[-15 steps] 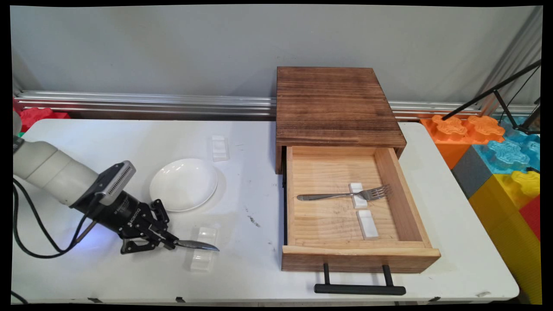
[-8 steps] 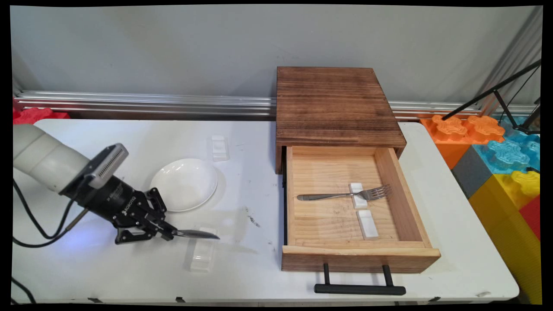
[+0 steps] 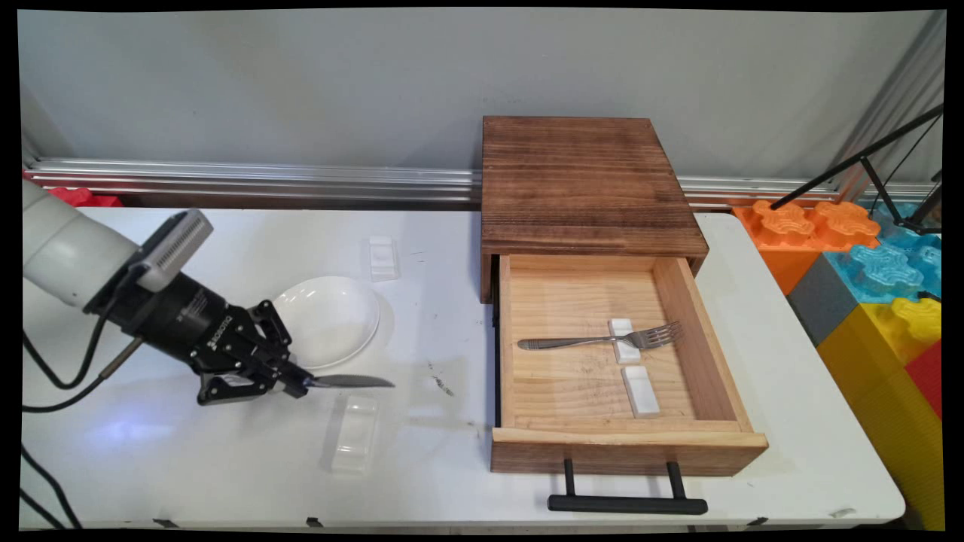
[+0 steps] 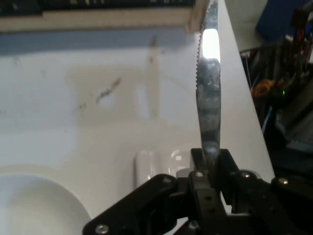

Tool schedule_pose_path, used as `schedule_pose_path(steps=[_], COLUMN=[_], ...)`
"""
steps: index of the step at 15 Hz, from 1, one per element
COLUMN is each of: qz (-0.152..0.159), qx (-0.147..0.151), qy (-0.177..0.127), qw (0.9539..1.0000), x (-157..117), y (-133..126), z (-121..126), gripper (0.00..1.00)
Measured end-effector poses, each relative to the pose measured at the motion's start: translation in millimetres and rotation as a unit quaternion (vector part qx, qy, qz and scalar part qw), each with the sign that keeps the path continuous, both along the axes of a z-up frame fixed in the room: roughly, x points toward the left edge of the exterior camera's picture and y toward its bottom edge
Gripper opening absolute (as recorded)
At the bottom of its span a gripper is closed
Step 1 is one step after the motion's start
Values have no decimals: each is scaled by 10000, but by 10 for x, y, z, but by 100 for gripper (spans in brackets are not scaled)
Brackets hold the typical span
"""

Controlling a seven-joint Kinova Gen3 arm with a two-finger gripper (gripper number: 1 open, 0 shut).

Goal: Place the picked object into the drawer

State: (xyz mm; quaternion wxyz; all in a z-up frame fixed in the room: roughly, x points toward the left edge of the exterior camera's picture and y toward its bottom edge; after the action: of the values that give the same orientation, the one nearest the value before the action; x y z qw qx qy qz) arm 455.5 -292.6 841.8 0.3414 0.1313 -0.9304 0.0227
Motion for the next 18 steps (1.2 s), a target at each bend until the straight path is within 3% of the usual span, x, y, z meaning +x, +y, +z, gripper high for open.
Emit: schedule_pose_path(steps=[11, 18], qz=[578, 890], qx=[-160, -219], qy=[200, 21], qw=[9980, 9958], x=[-901, -1508], y=[-163, -200], z=[736, 936], gripper=[0, 0])
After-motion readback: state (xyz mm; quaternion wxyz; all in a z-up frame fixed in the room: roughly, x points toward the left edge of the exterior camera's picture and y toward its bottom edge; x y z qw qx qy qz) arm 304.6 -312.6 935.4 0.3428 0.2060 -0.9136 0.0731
